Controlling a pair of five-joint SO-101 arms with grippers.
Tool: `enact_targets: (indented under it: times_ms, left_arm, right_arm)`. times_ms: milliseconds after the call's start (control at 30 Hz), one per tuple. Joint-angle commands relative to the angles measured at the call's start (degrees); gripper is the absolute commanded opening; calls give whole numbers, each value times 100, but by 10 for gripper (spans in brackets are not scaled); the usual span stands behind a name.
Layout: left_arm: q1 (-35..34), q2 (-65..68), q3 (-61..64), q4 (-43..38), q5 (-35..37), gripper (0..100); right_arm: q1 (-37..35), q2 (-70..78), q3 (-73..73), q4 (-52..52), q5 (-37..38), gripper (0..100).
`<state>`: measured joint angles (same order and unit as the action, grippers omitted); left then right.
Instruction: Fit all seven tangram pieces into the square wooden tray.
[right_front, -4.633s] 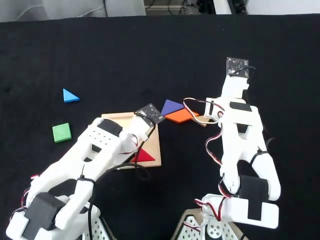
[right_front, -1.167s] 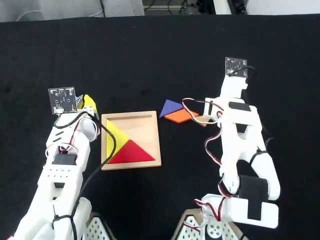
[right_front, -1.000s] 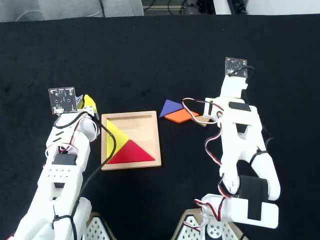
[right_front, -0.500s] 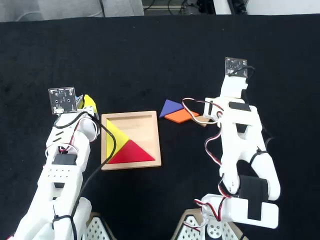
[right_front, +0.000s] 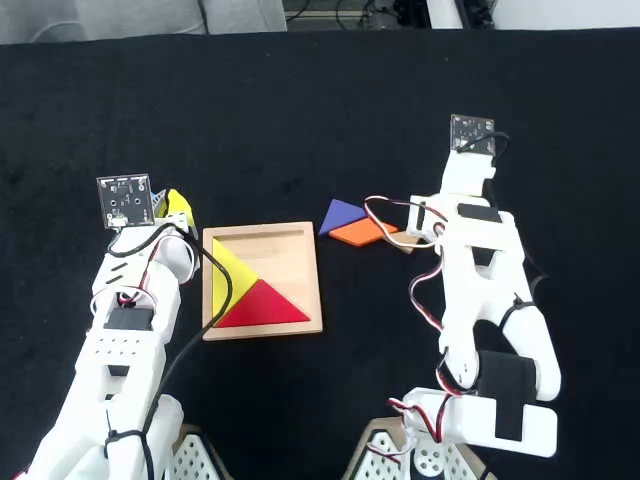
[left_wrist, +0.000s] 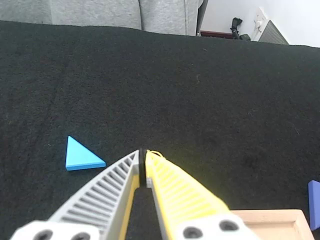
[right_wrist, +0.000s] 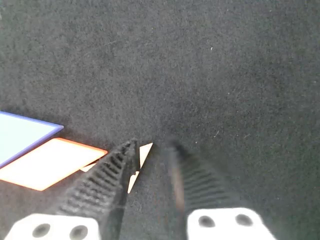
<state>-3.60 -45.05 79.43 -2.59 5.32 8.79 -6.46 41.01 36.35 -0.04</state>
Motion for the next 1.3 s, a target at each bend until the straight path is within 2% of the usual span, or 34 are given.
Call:
enact_targets:
  times_ms: [0,67,200,267,367,400,500,633,700,767,833,867,967,1033,1100,1167,1233,1267]
  left_arm:
    - [-75,-149,-180,9,35,30]
    - [-84,-149,-180,9,35,62]
    - [-251,-149,-180,18,105,223]
    - [-251,-149,-171,18,343,241]
    - [-251,-149,-171,18,422,241]
    - [-251,-149,-163,18,369,241]
    - [-251,-149,-145,18,273,195]
    - [-251,-149,-163,18,255,18]
    - [-259,-185,-145,18,273,65]
    - [-259,-193,-145,18,281,61]
    - [-259,-176,-189,18,255,73]
    - [-303,-185,-189,18,246,98]
    - [-400,-176,-189,18,325,241]
    - [-400,-158,-189,26,668,304]
    - [-382,-158,-189,62,853,305]
    - [-382,-158,-277,246,633,298]
    - [-374,-149,-453,580,325,233]
    - [-365,-149,-523,712,246,178]
  right_arm:
    - [-97,-40,-207,35,-18,257]
    - [-97,-40,-207,35,-18,290]
    - [-97,-40,-207,35,-9,283]
    - [-97,-40,-207,35,-9,202]
    - [-70,-40,-207,26,-44,15]
    - [-62,-40,-215,26,-44,13]
    - [-62,-40,-215,26,-53,122]
    - [-62,-40,-215,26,-53,247]
    - [-79,-40,-207,26,-18,266]
    - [-88,-40,-207,26,-18,197]
    - [-62,-40,-207,26,-44,44]
    - [-62,-40,-207,26,-53,2]
    - [-53,-40,-207,26,-53,140]
    - [-53,-40,-207,26,-53,221]
    - [-70,-40,-207,26,-53,283]
    - [-79,-40,-198,26,-53,319]
    - [-79,-40,-198,26,-44,287]
    - [-79,-40,-198,26,-44,237]
